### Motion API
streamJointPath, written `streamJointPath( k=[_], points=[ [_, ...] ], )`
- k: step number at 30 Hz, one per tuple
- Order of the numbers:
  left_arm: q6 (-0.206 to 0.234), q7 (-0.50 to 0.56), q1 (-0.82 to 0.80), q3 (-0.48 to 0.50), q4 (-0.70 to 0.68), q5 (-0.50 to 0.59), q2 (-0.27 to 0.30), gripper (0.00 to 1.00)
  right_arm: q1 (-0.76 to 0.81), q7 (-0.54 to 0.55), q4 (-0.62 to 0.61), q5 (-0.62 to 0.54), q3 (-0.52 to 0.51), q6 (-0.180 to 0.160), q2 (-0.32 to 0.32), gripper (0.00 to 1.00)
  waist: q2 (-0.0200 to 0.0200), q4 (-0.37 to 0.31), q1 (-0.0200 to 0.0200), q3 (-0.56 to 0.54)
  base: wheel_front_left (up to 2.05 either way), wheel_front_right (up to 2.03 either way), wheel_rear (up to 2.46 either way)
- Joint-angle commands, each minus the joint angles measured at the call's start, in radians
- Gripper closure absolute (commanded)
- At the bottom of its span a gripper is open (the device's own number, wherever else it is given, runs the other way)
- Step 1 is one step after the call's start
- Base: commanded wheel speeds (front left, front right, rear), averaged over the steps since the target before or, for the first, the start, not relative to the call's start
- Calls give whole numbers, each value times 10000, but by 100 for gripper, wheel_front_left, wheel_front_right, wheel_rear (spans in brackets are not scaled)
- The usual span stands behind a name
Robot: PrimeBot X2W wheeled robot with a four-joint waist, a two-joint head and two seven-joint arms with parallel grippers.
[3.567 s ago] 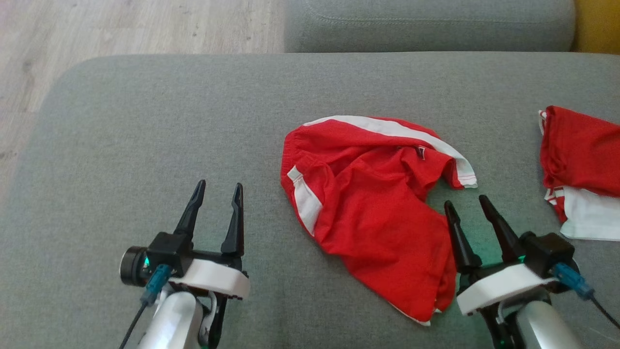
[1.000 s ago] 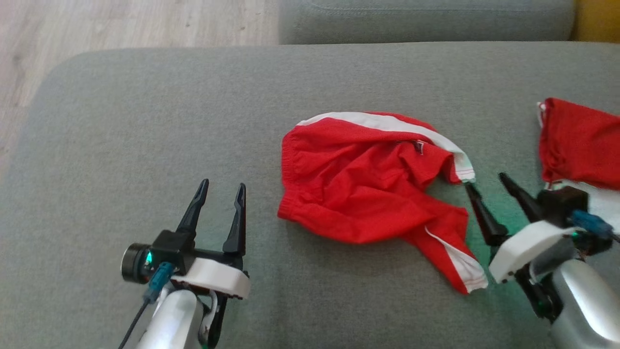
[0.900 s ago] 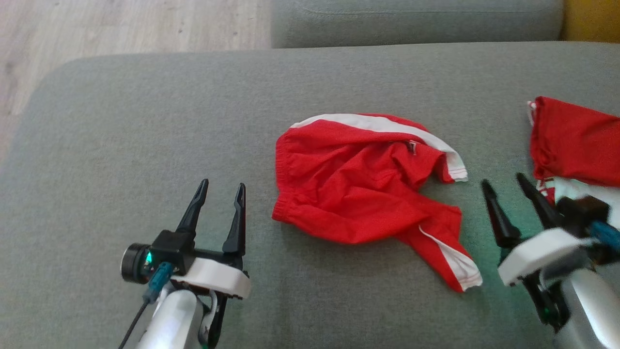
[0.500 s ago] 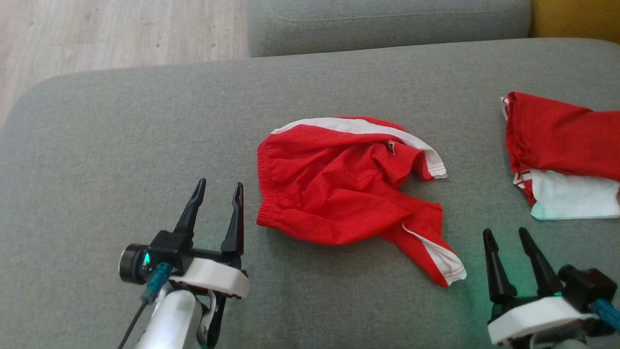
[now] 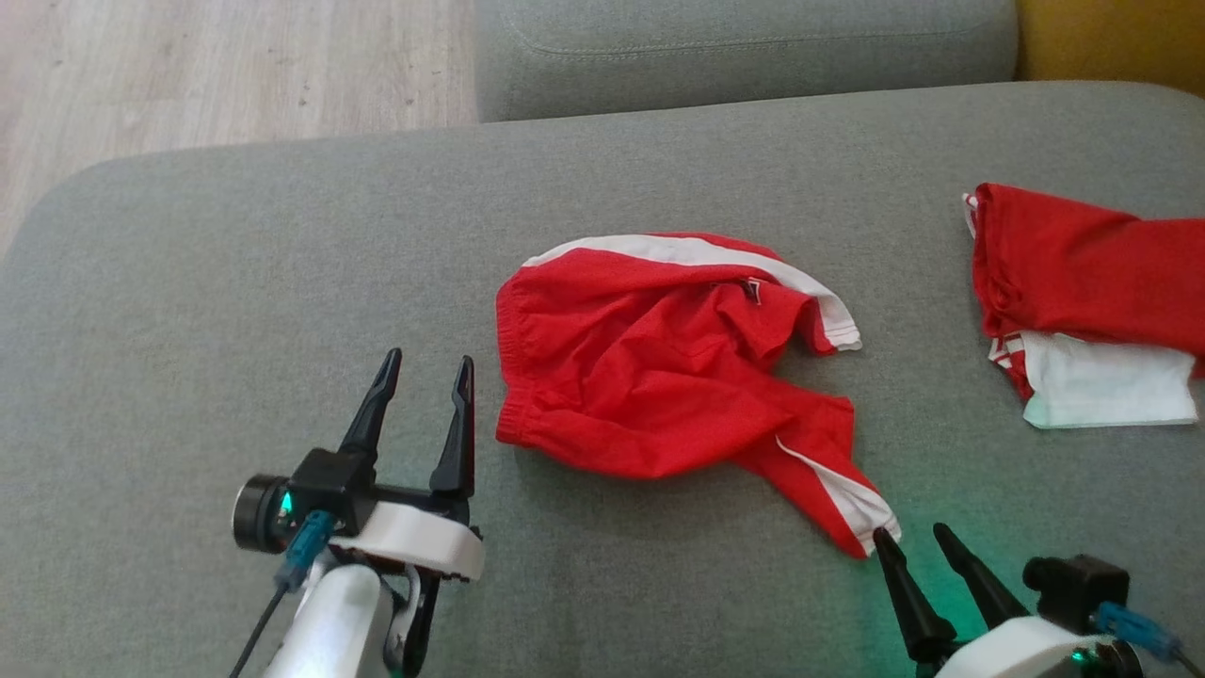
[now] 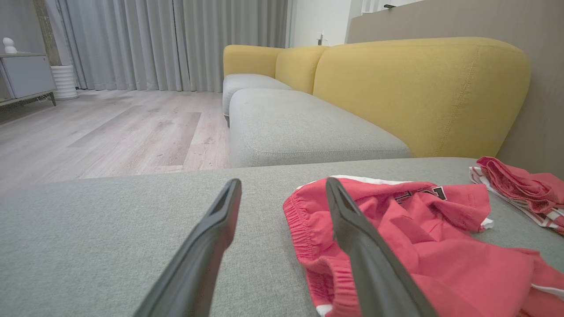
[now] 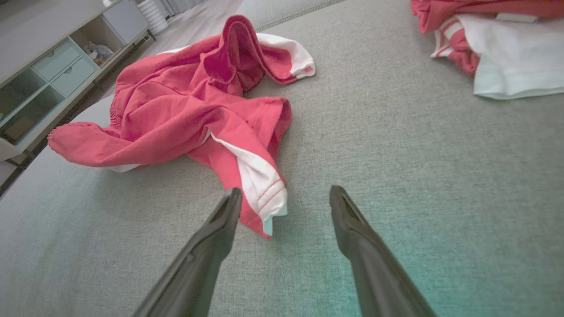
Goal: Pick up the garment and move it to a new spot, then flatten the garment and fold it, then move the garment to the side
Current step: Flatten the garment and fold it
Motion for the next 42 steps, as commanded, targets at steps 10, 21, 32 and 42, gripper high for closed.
streamJointPath(
  k=[10, 21, 32, 42],
  points=[
    [-28, -95, -221, 303, -258, 8, 107, 0, -579, 31, 77, 71, 634, -9, -286, 0, 0, 275, 1, 43, 0, 0, 0],
    [-41, -95, -273, 307, -173, 39, 170, 0, -1008, -191, 437, -97, 641, -9, -272, 100, 0, 423, 1, 254, 0, 0, 0],
    [-409, 361, -179, -255, 611, 594, 1082, 0, -1294, -308, 453, -181, 250, -9, -437, 100, 0, 346, 1, 349, 0, 0, 0],
    [-1033, 838, -814, -2112, 1077, 1410, 1921, 0, -1459, -274, 515, -285, 180, -9, -454, 100, 0, 414, 1, 492, 0, 0, 0]
  ],
)
